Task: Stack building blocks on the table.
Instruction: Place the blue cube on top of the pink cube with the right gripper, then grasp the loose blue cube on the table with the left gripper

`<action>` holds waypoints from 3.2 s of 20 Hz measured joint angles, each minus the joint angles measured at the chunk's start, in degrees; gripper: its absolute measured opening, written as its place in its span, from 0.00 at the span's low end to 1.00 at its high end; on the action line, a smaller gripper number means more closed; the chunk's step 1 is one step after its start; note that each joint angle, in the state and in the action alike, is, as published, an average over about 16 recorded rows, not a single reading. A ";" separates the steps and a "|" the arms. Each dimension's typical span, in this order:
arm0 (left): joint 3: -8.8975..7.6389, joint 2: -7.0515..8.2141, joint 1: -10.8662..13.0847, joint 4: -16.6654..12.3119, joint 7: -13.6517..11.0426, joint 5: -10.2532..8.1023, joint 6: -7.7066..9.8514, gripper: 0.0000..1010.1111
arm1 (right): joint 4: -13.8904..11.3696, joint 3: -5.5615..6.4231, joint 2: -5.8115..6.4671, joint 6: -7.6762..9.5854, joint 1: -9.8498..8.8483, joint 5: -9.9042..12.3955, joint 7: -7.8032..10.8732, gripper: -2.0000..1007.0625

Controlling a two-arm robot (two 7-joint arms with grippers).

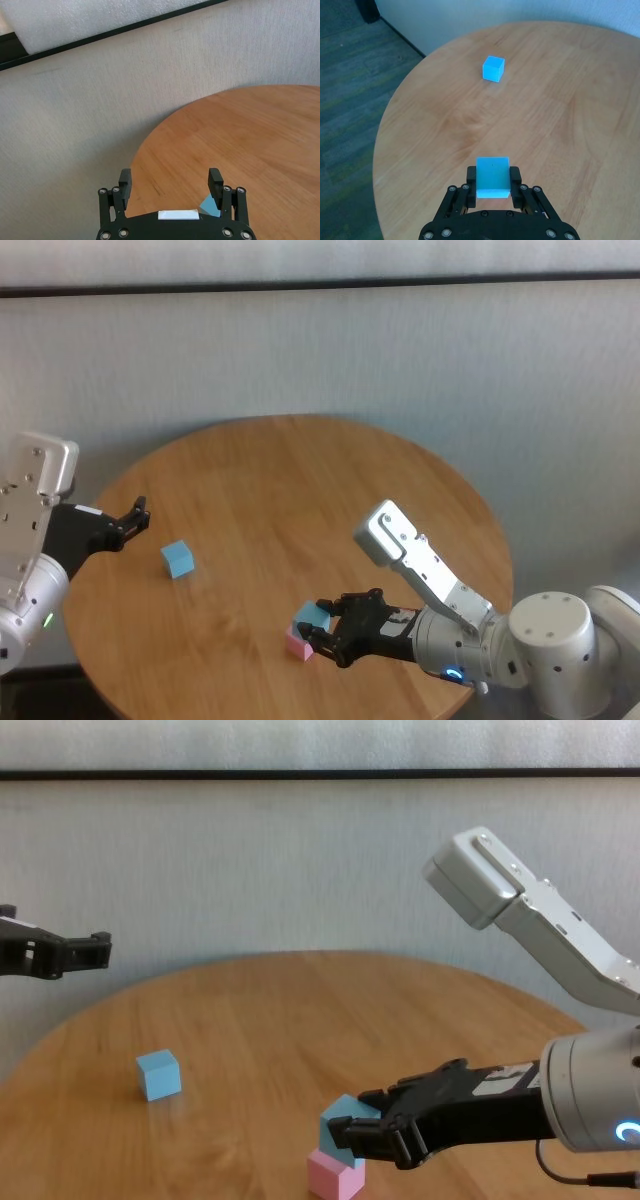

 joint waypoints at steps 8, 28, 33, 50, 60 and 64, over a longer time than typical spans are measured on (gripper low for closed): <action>0.00 0.00 0.00 0.00 0.00 0.00 0.00 0.99 | 1.57 -0.19 -0.79 0.04 0.96 -0.87 0.57 0.37; 0.00 0.00 0.00 0.00 0.00 0.00 0.00 0.99 | 3.91 -0.51 -1.74 -0.54 2.35 -2.01 1.21 0.37; 0.00 0.00 0.00 0.00 0.00 0.00 0.00 0.99 | 3.84 -0.50 -1.72 -0.50 2.33 -1.98 1.19 0.37; 0.00 0.00 0.00 0.00 0.00 0.00 0.00 0.99 | 3.66 -0.46 -1.67 -0.41 2.27 -1.86 1.14 0.63; 0.00 0.00 0.00 0.00 0.00 0.00 0.00 0.99 | 0.87 2.76 -1.42 -3.02 0.93 -0.56 -1.36 0.93; -0.01 0.00 0.00 0.00 0.00 0.00 0.00 0.99 | -1.23 5.73 -0.99 -5.67 -0.29 -0.54 -4.21 0.98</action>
